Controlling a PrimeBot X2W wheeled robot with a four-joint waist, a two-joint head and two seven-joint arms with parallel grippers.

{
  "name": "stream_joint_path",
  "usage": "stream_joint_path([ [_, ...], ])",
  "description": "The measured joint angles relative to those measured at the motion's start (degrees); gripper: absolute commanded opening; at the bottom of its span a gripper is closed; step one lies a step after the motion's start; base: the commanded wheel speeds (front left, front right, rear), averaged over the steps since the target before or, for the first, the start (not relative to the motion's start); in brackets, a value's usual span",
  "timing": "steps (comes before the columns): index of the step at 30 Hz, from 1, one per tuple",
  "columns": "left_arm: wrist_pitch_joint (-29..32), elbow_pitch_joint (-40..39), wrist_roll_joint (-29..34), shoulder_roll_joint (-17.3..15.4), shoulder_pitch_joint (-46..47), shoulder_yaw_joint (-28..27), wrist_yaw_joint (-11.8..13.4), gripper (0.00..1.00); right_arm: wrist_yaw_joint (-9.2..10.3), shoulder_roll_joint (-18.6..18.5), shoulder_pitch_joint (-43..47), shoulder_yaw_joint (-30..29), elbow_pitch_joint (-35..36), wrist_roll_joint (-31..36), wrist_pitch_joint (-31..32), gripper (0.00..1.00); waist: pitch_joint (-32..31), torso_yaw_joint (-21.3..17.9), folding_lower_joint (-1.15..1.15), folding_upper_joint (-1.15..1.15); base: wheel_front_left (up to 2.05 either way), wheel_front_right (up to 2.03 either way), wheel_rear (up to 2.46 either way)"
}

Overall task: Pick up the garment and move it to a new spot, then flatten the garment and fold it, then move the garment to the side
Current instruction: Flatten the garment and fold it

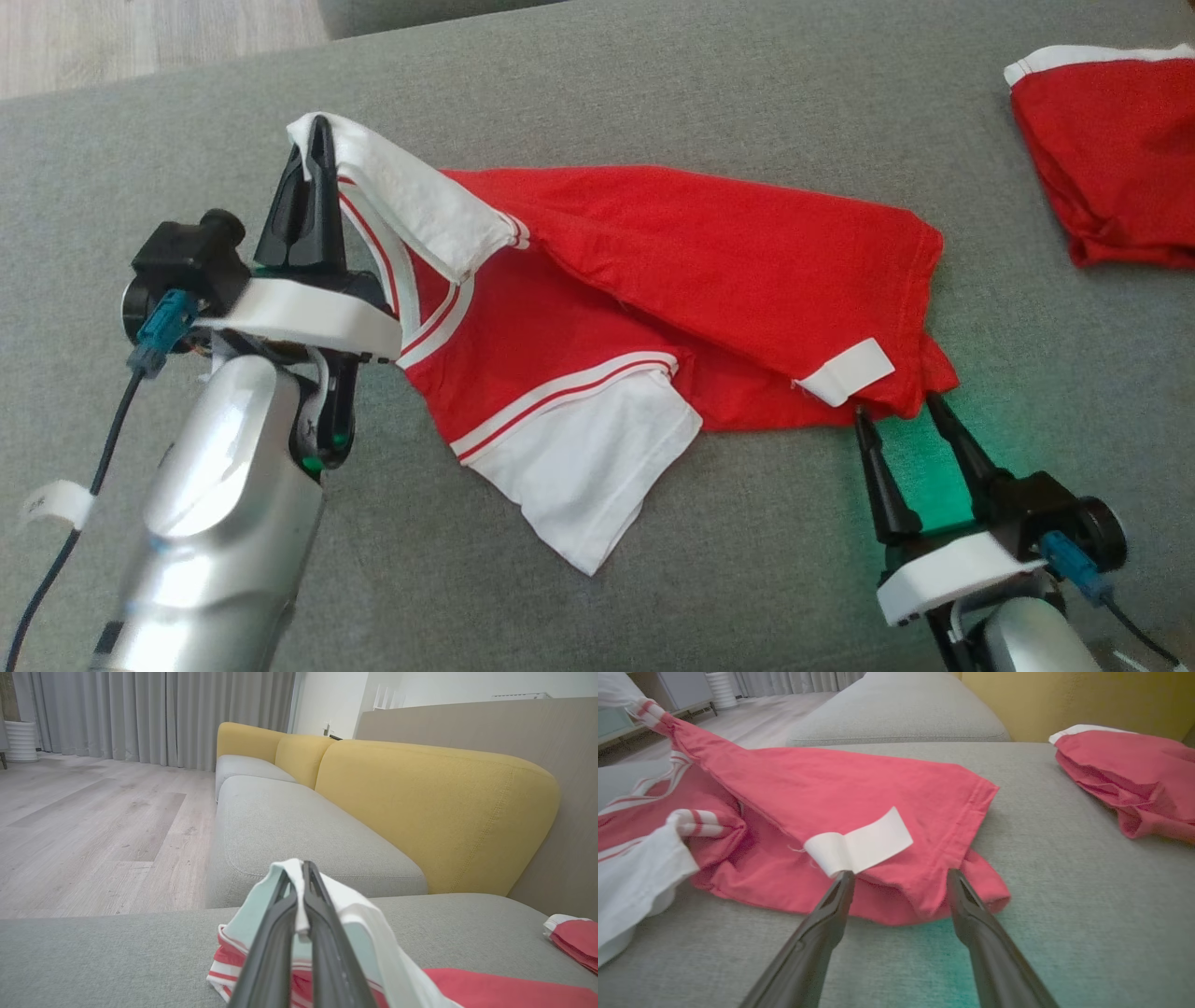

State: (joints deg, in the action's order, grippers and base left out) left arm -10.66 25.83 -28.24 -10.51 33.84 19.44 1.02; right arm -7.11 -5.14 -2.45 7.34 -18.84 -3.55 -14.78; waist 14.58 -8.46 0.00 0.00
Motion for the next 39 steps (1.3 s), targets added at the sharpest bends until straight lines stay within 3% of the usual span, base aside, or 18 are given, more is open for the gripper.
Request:
stream_joint_path([
  [7, 0.01, -0.16, 0.00, -0.36, -0.03, 0.43, 0.08, 0.00, 0.00, 0.79, -0.55, -2.32, -1.90, 3.25, 0.00, 1.00, -0.29, 0.21, 0.00, 0.00, 0.00, 0.00, 0.00],
  [10, 0.09, -0.41, 0.04, -0.54, -0.02, 0.67, 0.08, 0.00, 0.00, 0.87, -0.57, -2.69, -2.61, 3.65, 0.00, 0.92, -0.24, 0.32, 0.00, 0.00, 0.00, 0.00, 0.00],
  [14, 0.52, -0.74, 0.08, -0.65, -0.02, 0.86, 0.08, 0.00, 0.00, 1.08, -0.61, -3.00, -4.19, 4.21, 0.00, 0.64, -0.18, 0.55, 0.00, 0.00, 0.00, 0.00, 0.00],
  [15, 0.53, -0.79, 0.08, -0.65, -0.02, 0.91, 0.08, 0.00, 0.00, 1.10, -0.71, -3.02, -4.43, 4.28, 0.00, 0.50, -0.18, 0.61, 0.00, 0.00, 0.00, 0.00, 0.00],
  [17, 0.54, -0.87, 0.07, -0.65, -0.02, 0.98, 0.09, 0.00, 0.00, 1.12, -0.90, -3.03, -4.63, 4.31, 0.00, 0.40, -0.18, 0.66, 0.00, 0.00, 0.00, 0.00, 0.00],
  [20, 0.58, -1.05, 0.08, -0.65, -0.01, 1.14, 0.35, 0.00, 0.01, 1.16, -1.81, -3.03, -5.11, 4.31, 0.00, 0.09, -0.11, 0.82, 0.00, 0.00, 0.00, 0.00, 0.00],
  [22, 0.58, -1.08, 0.07, -0.65, -0.01, 1.21, 0.45, 0.00, 0.00, 1.18, -2.21, -3.08, -5.11, 4.31, 0.00, 0.00, -0.03, 0.93, 0.00, 0.00, 0.00, 0.00, 0.00],
  [30, 0.35, -1.79, 0.05, -0.93, 0.39, 1.34, 0.47, 0.00, 0.00, 1.33, -2.68, -5.83, -2.55, 5.09, 0.00, 0.00, -0.19, 1.19, 0.00, 0.00, 0.00, 0.00, 0.00],
  [39, -1.53, -7.79, -5.17, -0.60, 0.70, -0.37, -3.66, 0.00, 0.00, 1.29, -4.49, -13.52, 15.14, 4.31, 0.00, 0.00, -5.39, 1.02, -0.01, 0.00, 0.00, 0.00, 0.00],
])
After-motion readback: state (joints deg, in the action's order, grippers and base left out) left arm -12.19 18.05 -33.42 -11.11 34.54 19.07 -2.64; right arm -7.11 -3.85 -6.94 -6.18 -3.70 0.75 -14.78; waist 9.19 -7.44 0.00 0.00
